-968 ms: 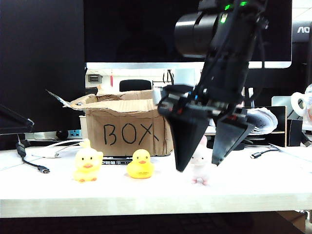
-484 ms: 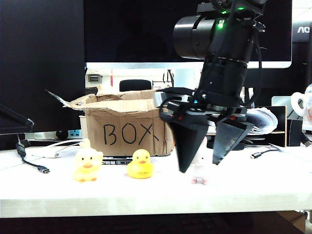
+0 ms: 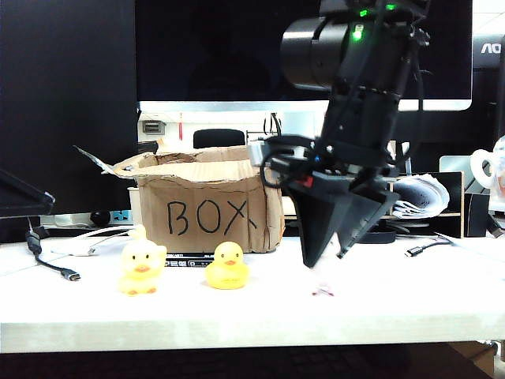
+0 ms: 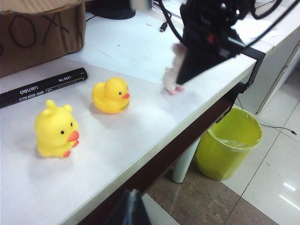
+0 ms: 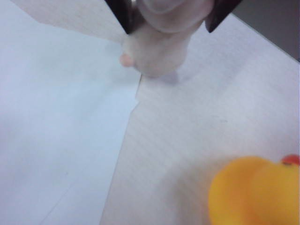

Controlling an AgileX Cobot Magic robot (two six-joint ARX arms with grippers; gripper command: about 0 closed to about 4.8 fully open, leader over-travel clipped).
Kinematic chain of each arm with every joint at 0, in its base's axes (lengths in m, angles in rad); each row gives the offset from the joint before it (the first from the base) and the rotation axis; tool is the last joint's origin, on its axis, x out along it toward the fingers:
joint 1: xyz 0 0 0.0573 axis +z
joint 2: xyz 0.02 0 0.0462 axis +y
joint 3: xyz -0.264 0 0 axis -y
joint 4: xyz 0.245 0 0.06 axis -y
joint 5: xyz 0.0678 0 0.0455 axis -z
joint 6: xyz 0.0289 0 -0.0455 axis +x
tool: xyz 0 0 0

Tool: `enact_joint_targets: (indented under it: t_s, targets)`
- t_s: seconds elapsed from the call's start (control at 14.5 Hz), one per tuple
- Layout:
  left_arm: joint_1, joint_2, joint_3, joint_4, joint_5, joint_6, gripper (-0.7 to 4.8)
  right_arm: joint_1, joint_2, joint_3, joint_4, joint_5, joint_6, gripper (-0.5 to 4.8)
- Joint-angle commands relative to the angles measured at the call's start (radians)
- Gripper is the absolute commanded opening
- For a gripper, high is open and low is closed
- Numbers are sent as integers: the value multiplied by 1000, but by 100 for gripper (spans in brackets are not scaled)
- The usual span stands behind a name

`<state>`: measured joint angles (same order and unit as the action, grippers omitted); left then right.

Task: Put the doll that is least similar in color compared to the others into the paper box.

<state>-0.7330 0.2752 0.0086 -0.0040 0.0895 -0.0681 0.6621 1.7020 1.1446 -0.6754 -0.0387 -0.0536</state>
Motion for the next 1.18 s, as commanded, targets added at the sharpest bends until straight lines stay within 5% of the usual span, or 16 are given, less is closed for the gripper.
enact_joint_targets:
  t_s: [0.07, 1.18]
  targets:
    - [0, 0, 1, 5, 1, 1, -5, 3, 8, -5, -11, -5, 0, 117]
    - [0, 0, 1, 5, 1, 1, -5, -1, -77, 12, -21, -67, 5, 116]
